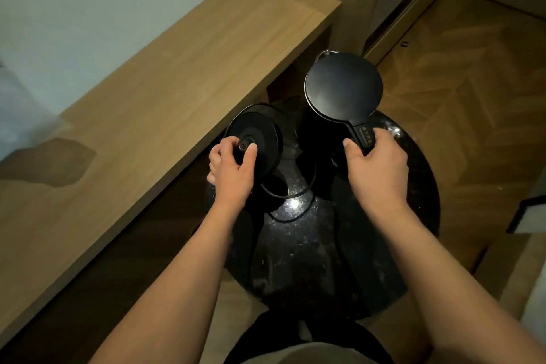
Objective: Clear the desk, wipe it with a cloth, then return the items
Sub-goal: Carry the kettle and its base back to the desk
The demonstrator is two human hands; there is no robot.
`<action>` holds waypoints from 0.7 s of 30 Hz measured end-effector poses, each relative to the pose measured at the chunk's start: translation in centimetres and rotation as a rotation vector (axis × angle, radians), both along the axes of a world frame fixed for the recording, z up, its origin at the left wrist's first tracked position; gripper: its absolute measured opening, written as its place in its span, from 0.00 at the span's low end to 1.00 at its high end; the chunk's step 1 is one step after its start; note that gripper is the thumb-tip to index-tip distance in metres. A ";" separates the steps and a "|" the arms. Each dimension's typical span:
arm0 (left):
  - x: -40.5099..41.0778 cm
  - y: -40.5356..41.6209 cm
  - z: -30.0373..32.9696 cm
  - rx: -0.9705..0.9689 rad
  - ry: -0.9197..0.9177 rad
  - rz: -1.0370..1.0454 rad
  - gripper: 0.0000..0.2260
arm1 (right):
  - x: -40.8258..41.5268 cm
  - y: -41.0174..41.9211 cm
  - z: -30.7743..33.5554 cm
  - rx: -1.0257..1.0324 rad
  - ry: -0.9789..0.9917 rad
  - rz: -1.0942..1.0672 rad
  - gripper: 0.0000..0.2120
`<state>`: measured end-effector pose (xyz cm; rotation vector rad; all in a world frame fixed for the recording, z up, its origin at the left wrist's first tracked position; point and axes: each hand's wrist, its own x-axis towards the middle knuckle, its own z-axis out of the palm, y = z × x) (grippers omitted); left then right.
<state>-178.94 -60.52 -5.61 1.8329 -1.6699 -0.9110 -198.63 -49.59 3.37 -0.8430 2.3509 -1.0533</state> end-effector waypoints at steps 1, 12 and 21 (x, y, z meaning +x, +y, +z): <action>1.4 0.3 0.3 -0.001 0.014 0.020 0.08 | 1.2 -0.2 0.3 -0.003 -0.002 0.019 0.07; 17.3 6.0 1.2 0.008 0.082 0.367 0.11 | 15.1 -1.1 2.0 -0.040 -0.010 0.362 0.07; 27.1 16.4 2.3 0.017 0.151 0.880 0.09 | 26.0 -0.1 2.1 -0.031 -0.031 0.794 0.08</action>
